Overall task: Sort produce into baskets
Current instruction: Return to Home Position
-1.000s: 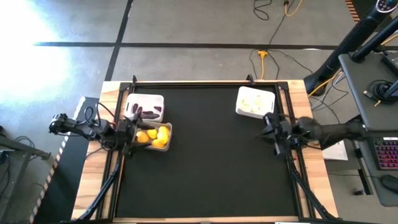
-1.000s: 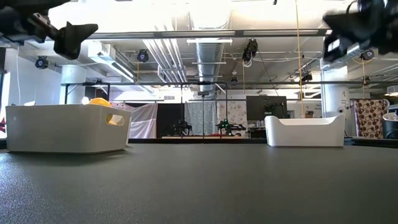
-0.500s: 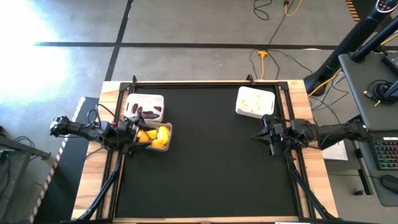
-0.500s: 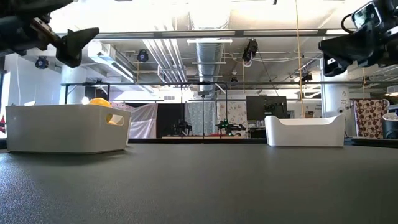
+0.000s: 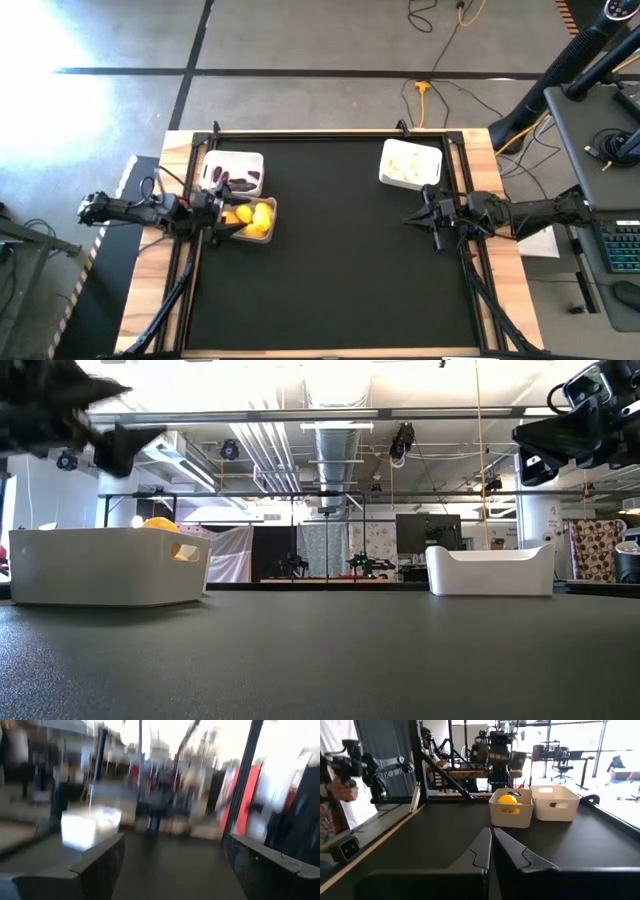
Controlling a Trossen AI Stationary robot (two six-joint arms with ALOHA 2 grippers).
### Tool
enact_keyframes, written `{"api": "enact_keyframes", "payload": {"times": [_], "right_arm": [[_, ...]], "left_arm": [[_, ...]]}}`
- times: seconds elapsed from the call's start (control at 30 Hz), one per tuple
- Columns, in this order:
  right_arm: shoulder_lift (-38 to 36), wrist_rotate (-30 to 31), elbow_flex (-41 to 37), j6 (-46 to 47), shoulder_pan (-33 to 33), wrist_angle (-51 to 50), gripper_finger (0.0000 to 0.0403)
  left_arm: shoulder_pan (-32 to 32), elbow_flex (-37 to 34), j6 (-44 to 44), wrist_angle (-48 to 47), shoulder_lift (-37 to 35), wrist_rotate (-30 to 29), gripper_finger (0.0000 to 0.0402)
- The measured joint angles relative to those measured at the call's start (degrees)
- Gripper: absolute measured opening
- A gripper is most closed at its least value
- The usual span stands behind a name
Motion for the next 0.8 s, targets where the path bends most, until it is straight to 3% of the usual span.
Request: {"api": "enact_keyframes", "payload": {"times": [0.1, 0.23, 0.8], "right_arm": [[0.00, 0.00, 0.00, 0.57, 0.00, -0.02, 0.0009], [0.00, 0.02, 0.00, 1.31, 0.00, -0.02, 0.0009], [0.31, -0.02, -0.04, 1.29, 0.00, -0.94, 0.0009]], "left_arm": [[0.00, 0.02, -2.75, -10.78, -0.48, 0.10, 0.0327], [-0.03, 1.27, -4.64, -12.07, 2.61, 3.65, 0.0327], [0.00, 6.12, -4.65, -11.64, 9.08, 3.03, 0.0327]]}}
